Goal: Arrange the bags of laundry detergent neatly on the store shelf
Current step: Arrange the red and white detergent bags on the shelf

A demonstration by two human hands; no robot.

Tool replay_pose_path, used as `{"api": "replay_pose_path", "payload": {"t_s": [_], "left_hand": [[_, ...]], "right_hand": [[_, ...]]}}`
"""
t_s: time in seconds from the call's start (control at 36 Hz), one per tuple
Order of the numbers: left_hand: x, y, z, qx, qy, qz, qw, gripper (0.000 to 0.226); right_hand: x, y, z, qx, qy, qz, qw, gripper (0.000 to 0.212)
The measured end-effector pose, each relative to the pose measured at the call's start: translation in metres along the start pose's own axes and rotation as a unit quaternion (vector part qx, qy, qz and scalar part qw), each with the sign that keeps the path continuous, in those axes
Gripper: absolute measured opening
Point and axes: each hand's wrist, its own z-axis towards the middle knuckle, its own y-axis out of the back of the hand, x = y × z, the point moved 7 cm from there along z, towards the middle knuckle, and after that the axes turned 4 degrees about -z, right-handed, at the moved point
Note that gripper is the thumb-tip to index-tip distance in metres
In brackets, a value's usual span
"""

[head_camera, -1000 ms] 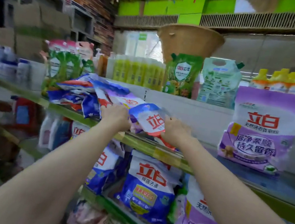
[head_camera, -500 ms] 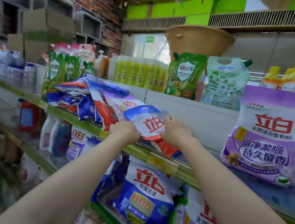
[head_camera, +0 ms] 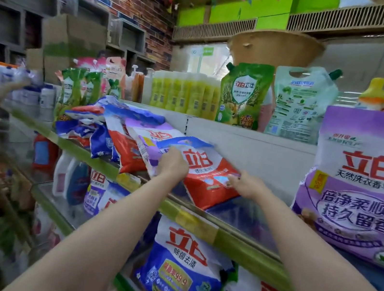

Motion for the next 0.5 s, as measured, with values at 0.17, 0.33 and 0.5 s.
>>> {"api": "replay_pose_path", "payload": {"t_s": [0.17,0.33,0.5], "left_hand": [[0.007,-0.009,0.013,-0.066,0.067,-0.238,0.967,0.011],[-0.018,-0.003,0.019,-0.087,0.001,-0.366,0.926,0.011],[-0.035,-0.004,0.047,-0.064,-0.046,-0.404,0.912,0.01]], "right_hand": [[-0.021,-0.004,0.019,0.013,-0.007,0.093,0.996,0.062],[-0.019,-0.006,0.022,0.033,-0.027,0.25,0.967,0.06],[-0.014,0.001,0.014,0.069,-0.051,0.482,0.872,0.014]]}}
